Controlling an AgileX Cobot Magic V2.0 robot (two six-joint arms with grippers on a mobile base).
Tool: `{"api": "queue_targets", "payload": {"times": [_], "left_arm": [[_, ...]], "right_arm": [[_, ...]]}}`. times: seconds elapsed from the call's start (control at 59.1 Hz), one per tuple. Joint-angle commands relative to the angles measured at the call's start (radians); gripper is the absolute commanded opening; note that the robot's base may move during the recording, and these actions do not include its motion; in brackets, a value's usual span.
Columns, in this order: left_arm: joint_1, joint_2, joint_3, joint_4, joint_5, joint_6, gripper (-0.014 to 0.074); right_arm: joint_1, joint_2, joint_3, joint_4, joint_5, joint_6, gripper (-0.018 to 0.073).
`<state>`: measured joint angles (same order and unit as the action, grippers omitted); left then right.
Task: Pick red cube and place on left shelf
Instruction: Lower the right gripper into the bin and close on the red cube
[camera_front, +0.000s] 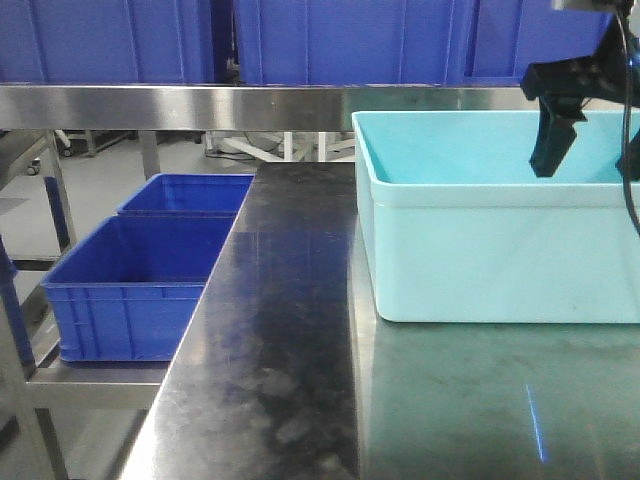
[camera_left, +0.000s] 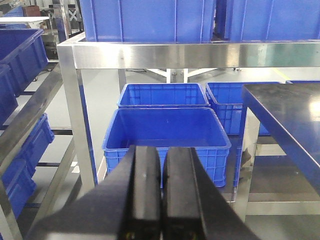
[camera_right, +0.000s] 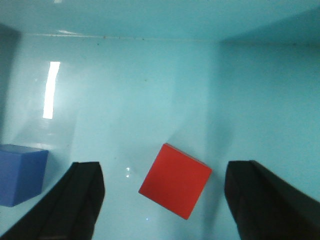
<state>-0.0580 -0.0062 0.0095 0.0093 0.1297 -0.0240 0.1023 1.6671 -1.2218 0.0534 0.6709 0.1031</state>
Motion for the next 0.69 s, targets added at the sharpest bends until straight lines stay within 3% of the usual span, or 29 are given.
{"api": "queue_targets", "payload": {"times": [0.0,0.677], "left_arm": [[0.0,-0.016,0.023,-0.003,-0.088,-0.001,0.0102],[0.0,-0.016,0.023,-0.003,-0.088,-0.001,0.0102]], "right_arm": [[-0.002,-0.023,-0.035,0.002,-0.037,0.001,0.0609],[-0.003,0.036,-0.035,-0.009,-0.037,0.001,0.0609]]}}
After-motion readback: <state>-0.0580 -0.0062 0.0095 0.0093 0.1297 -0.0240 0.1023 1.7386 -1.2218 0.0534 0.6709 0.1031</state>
